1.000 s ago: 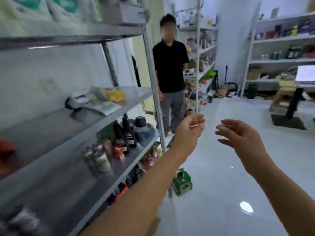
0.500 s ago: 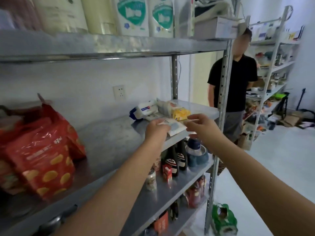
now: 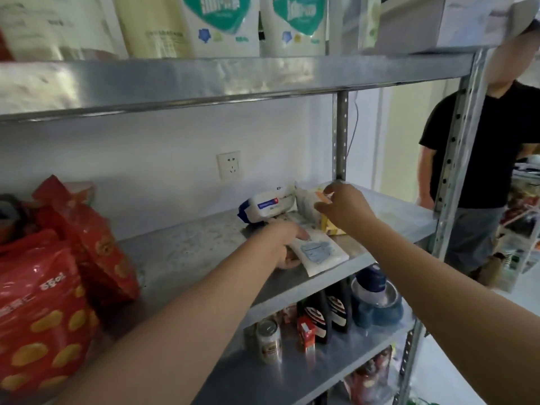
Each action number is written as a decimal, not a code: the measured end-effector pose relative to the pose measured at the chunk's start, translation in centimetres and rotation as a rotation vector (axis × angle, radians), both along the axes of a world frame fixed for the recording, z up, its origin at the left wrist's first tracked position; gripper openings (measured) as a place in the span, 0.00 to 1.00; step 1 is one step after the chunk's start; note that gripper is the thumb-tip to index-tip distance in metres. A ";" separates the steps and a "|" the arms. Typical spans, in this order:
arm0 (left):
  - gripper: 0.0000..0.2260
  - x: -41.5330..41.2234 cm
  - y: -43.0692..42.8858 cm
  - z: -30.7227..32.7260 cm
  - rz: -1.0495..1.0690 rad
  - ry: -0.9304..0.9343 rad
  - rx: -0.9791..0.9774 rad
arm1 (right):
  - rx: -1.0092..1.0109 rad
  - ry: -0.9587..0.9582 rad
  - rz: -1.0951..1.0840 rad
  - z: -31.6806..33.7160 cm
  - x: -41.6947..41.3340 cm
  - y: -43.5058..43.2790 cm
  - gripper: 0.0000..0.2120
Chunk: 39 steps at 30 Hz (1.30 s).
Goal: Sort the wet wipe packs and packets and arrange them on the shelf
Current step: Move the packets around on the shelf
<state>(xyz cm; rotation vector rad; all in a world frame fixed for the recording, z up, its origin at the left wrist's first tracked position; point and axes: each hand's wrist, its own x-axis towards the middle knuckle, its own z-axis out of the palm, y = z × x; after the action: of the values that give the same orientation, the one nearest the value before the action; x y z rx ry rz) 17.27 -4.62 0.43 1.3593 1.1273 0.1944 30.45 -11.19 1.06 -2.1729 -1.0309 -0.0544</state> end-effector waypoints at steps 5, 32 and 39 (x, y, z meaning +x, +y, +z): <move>0.26 2.2 -0.7 -1.7 -0.038 0.130 0.293 | -0.179 -0.143 0.023 0.6 2.1 4.5 0.21; 0.12 -3.5 -5.3 -3.5 -0.039 -0.695 0.067 | 0.525 -0.104 0.121 -6.7 -7.3 -11.8 0.16; 0.14 -3.8 -16.0 -8.0 -0.516 -0.608 0.126 | 0.604 0.529 -0.149 -10.5 -12.5 -24.3 0.19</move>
<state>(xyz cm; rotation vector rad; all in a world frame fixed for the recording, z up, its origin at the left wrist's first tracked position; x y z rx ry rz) 13.45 -20.57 -7.60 1.5155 0.2485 0.2787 17.97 -35.53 -9.48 -1.5768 -0.4655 0.1208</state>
